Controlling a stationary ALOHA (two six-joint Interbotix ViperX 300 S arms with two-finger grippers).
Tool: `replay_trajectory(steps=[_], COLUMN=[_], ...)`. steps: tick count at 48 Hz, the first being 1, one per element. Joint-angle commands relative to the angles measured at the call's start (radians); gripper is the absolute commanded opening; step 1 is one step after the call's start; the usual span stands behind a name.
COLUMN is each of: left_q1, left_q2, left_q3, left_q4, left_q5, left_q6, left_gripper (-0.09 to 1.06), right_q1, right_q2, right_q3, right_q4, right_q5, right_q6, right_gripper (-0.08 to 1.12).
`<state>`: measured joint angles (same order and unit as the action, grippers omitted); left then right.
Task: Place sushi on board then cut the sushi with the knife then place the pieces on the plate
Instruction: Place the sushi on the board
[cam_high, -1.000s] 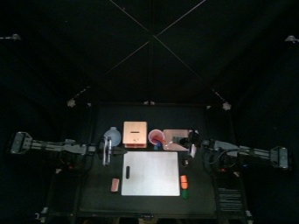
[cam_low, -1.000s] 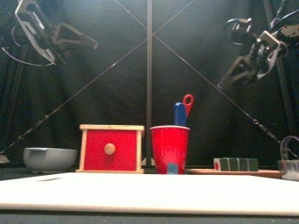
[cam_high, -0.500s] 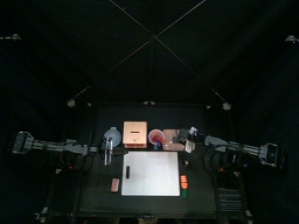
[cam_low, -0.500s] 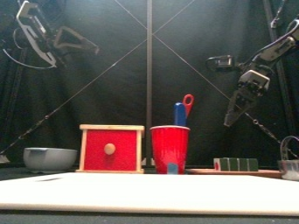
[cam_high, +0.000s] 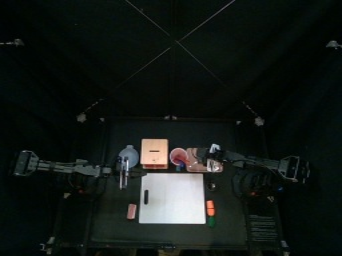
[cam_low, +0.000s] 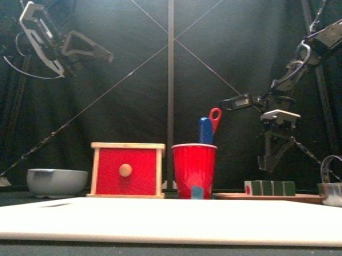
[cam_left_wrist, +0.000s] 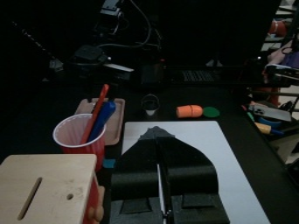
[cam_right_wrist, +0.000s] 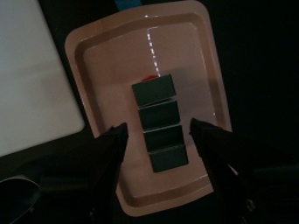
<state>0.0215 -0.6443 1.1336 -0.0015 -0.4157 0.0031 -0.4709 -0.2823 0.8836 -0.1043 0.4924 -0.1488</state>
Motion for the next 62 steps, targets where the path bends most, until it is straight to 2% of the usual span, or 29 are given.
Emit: replay_trajectory(steps=[1, 8, 19, 33, 39, 48, 62], left_q1=[0.005, 0.005, 0.005, 0.005, 0.005, 0.005, 0.005], left_q2=[0.002, 0.002, 0.002, 0.002, 0.002, 0.002, 0.002], left_q3=[-0.009, -0.006, -0.005, -0.003, -0.002, 0.002, 0.008], left_q4=[-0.002, -0.012, -0.041, -0.043, -0.043, -0.043, -0.041], left_q5=[-0.011, -0.011, -0.011, -0.011, -0.011, -0.011, -0.011], left_q6=[-0.002, -0.002, 0.000, 0.000, -0.002, -0.002, -0.002], left_gripper=[-0.02, -0.02, -0.02, -0.02, -0.02, -0.02, -0.02], right_q1=[-0.037, -0.074, -0.097, -0.097, -0.097, -0.097, -0.098], right_q2=[0.014, 0.044, 0.092, 0.175, 0.192, 0.178, 0.084], right_q3=[-0.028, -0.026, -0.034, -0.028, -0.029, -0.038, -0.087], right_q4=[0.049, 0.121, 0.133, 0.133, 0.138, 0.158, 0.270], right_q5=[0.002, 0.003, -0.005, -0.049, -0.055, -0.046, 0.055], right_q6=[-0.054, -0.147, -0.186, -0.186, -0.181, -0.164, -0.098], right_gripper=[0.90, 0.90, 0.90, 0.89, 0.82, 0.61, 0.60])
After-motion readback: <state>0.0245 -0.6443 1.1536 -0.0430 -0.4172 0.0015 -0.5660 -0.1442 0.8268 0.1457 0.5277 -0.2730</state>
